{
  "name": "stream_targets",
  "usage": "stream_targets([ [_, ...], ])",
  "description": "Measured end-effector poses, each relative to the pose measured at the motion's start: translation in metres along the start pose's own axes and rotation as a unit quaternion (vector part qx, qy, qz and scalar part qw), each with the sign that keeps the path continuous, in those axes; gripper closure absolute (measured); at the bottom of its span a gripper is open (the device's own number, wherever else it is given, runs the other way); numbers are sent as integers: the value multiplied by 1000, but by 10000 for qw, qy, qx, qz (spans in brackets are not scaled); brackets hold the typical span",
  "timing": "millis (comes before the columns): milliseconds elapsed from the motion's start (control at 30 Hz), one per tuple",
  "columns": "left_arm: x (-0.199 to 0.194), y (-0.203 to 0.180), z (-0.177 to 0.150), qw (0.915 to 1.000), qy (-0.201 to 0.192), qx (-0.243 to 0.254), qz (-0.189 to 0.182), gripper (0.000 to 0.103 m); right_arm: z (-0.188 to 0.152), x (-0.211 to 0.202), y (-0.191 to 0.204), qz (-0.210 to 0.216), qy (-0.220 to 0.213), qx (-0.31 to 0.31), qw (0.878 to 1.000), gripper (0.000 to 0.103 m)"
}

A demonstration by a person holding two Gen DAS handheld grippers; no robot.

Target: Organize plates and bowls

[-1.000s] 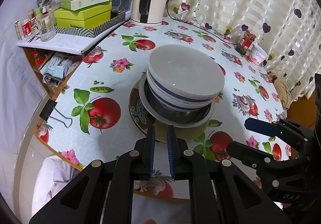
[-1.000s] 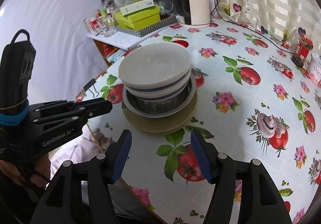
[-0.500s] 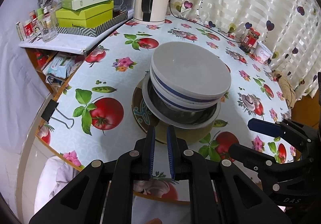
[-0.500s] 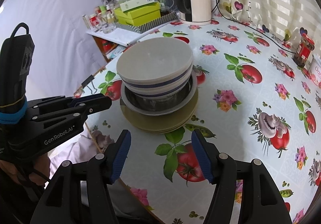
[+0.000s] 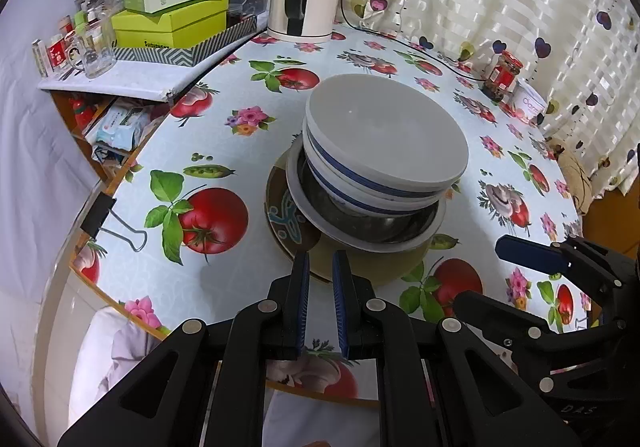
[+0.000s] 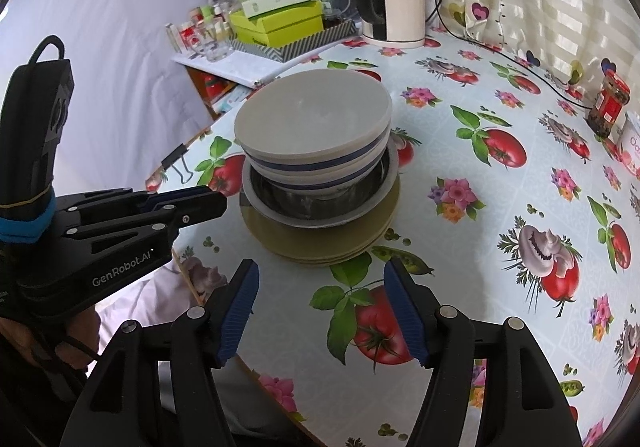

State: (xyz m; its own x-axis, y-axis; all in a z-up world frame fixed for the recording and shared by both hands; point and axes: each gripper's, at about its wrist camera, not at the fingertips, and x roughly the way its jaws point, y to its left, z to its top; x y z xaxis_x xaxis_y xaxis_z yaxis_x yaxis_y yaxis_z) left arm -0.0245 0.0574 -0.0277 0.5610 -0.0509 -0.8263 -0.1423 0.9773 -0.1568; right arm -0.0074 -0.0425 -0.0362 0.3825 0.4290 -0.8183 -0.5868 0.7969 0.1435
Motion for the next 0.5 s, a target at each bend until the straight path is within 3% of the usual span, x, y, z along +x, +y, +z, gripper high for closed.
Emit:
stream_targets([
  [500, 5, -2, 0, 9999, 89, 41, 22, 91, -2, 5, -2, -9, 54, 25, 10000, 36],
])
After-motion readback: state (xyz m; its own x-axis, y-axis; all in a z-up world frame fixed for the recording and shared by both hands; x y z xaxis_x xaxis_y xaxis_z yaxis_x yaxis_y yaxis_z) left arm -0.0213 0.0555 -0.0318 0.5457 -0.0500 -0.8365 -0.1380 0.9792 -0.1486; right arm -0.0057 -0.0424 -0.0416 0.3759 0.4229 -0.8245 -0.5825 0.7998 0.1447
